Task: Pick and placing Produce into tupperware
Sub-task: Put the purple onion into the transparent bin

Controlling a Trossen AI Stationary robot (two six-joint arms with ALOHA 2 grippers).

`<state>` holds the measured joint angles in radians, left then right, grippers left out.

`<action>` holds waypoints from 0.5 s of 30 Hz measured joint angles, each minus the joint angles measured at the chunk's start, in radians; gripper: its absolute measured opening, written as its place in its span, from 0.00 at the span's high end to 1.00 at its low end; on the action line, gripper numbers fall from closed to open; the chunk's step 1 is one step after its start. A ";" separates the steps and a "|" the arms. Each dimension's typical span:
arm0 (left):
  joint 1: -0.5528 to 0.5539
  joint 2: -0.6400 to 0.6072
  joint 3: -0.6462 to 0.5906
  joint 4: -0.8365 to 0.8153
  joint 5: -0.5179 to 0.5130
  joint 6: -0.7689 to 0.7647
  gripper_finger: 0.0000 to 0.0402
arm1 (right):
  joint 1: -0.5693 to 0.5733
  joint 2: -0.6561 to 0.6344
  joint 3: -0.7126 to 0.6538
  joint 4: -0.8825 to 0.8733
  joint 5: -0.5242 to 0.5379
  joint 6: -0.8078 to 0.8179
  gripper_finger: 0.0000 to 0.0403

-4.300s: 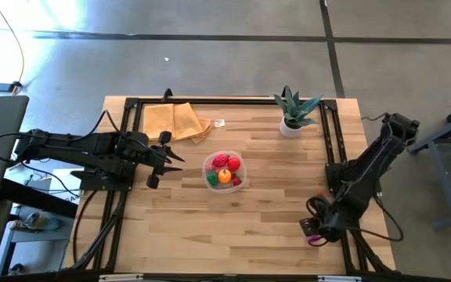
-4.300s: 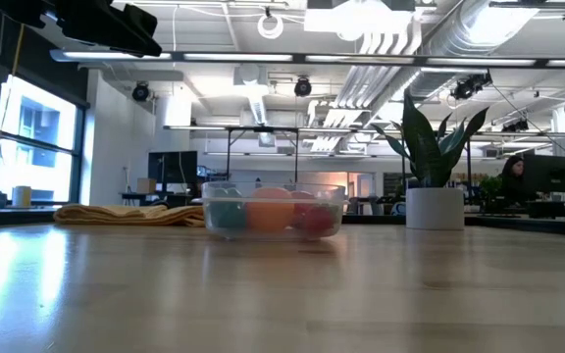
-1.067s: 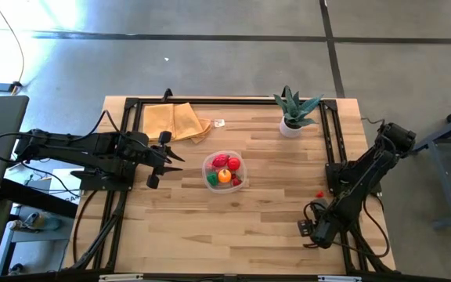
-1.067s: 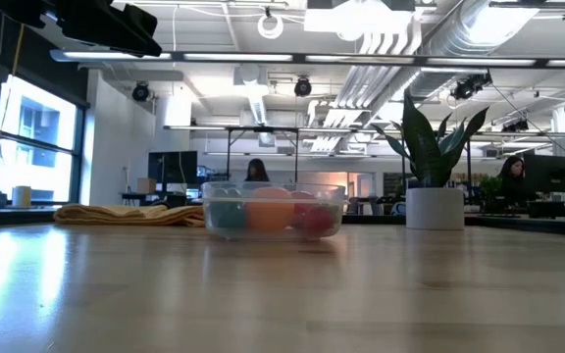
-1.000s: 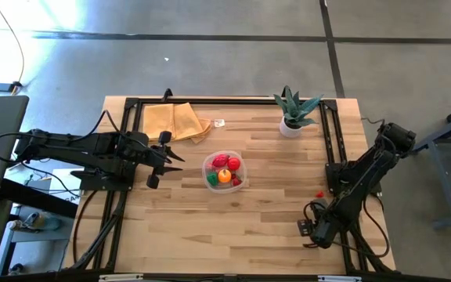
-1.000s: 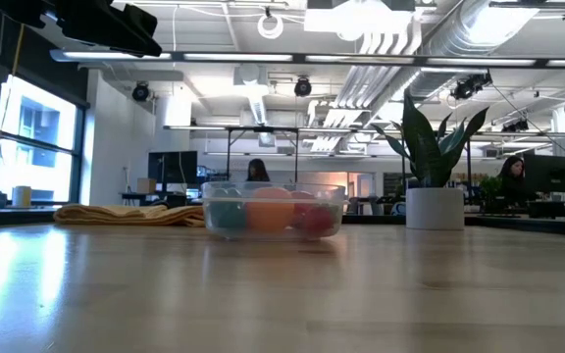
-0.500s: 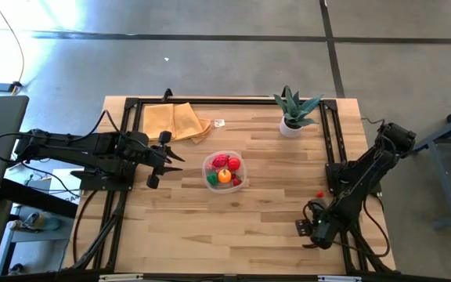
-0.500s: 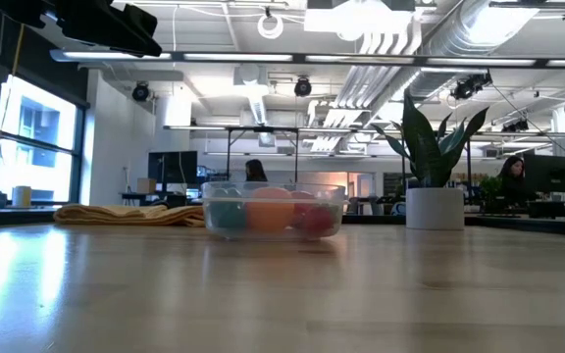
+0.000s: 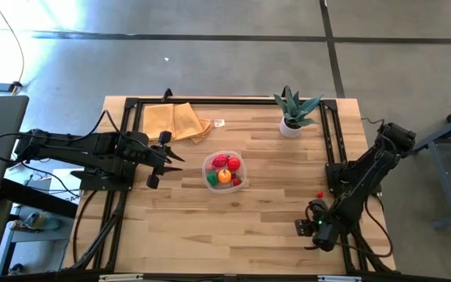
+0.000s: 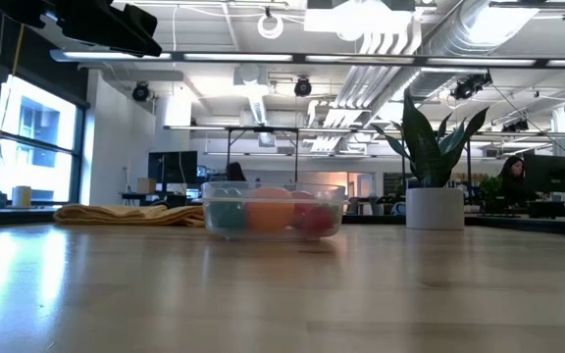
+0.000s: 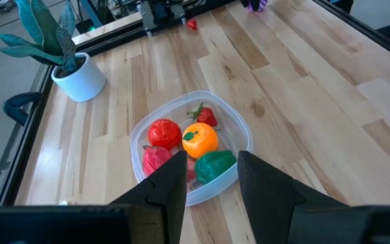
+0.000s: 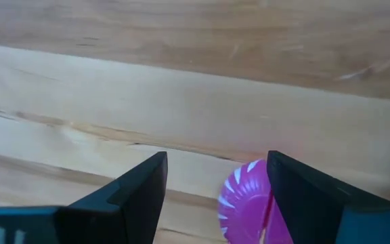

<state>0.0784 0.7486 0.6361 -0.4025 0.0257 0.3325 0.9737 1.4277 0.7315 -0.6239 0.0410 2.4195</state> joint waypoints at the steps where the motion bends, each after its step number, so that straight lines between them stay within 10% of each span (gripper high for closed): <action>1: 0.000 0.000 0.000 0.000 0.000 0.000 0.70 | 0.003 0.000 0.000 0.000 0.000 0.008 0.39; 15: 0.000 0.000 0.000 0.000 0.000 0.000 0.70 | 0.005 0.000 0.000 -0.039 -0.038 0.008 0.39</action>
<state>0.0784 0.7490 0.6361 -0.4023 0.0254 0.3327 0.9783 1.4277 0.7315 -0.6628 0.0029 2.4273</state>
